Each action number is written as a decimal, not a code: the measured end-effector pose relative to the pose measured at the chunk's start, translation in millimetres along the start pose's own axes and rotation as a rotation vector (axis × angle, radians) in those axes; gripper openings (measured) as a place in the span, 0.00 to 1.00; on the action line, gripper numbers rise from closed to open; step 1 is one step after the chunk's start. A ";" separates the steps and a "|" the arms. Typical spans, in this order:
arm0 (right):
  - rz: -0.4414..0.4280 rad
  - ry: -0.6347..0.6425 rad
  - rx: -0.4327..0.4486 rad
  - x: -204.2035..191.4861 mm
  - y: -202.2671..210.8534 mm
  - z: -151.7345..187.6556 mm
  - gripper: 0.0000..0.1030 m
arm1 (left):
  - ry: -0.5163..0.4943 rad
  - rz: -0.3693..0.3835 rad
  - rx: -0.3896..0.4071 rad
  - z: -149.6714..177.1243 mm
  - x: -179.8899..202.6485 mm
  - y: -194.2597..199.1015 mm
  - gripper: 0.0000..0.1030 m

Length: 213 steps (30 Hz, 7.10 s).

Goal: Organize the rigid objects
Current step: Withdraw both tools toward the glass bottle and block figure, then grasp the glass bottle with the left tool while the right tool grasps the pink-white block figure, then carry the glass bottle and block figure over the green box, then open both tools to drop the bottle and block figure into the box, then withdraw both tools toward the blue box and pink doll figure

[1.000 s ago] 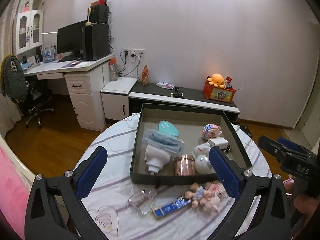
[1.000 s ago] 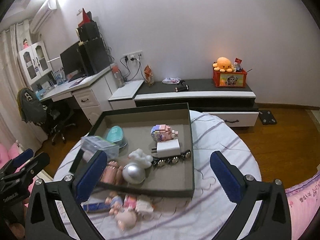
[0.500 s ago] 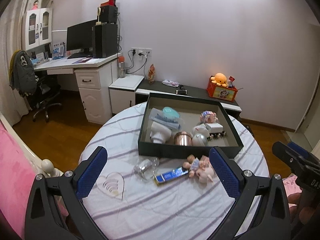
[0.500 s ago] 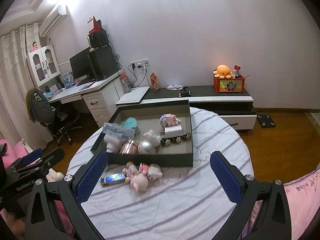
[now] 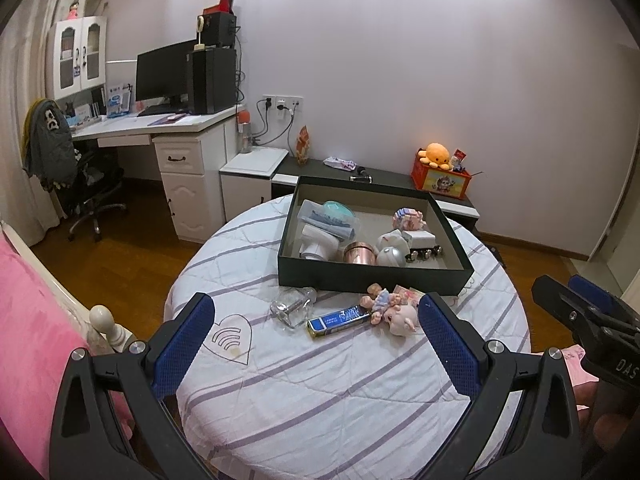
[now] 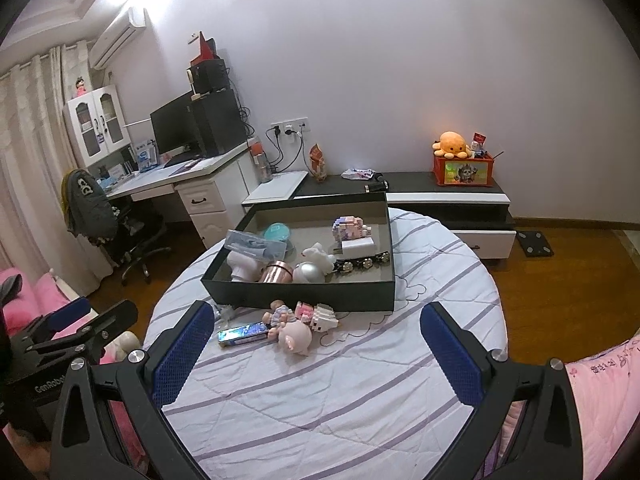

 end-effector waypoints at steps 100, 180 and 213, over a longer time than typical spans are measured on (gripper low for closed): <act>-0.115 -0.063 -0.314 15.1 -173.4 16.3 0.56 | 0.003 0.006 -0.265 -4.2 -24.2 -173.5 0.57; 0.032 -0.026 -0.074 23.6 -118.7 -119.0 1.00 | -0.027 0.015 0.018 -125.4 13.5 -90.8 1.00; 0.002 -0.016 -0.033 5.9 -14.3 7.1 1.00 | 0.020 -0.002 -0.005 -0.9 -8.5 -11.5 1.00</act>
Point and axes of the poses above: each gripper's, at about its wrist camera, not at the fingertips, and y roughly against the way its jaws point, x to its right, z to its underside, the point moved 10 cm from there along -y, roughly the way its jaws point, and after that the axes turned 15 degrees about -x, right-handed, at the moved point
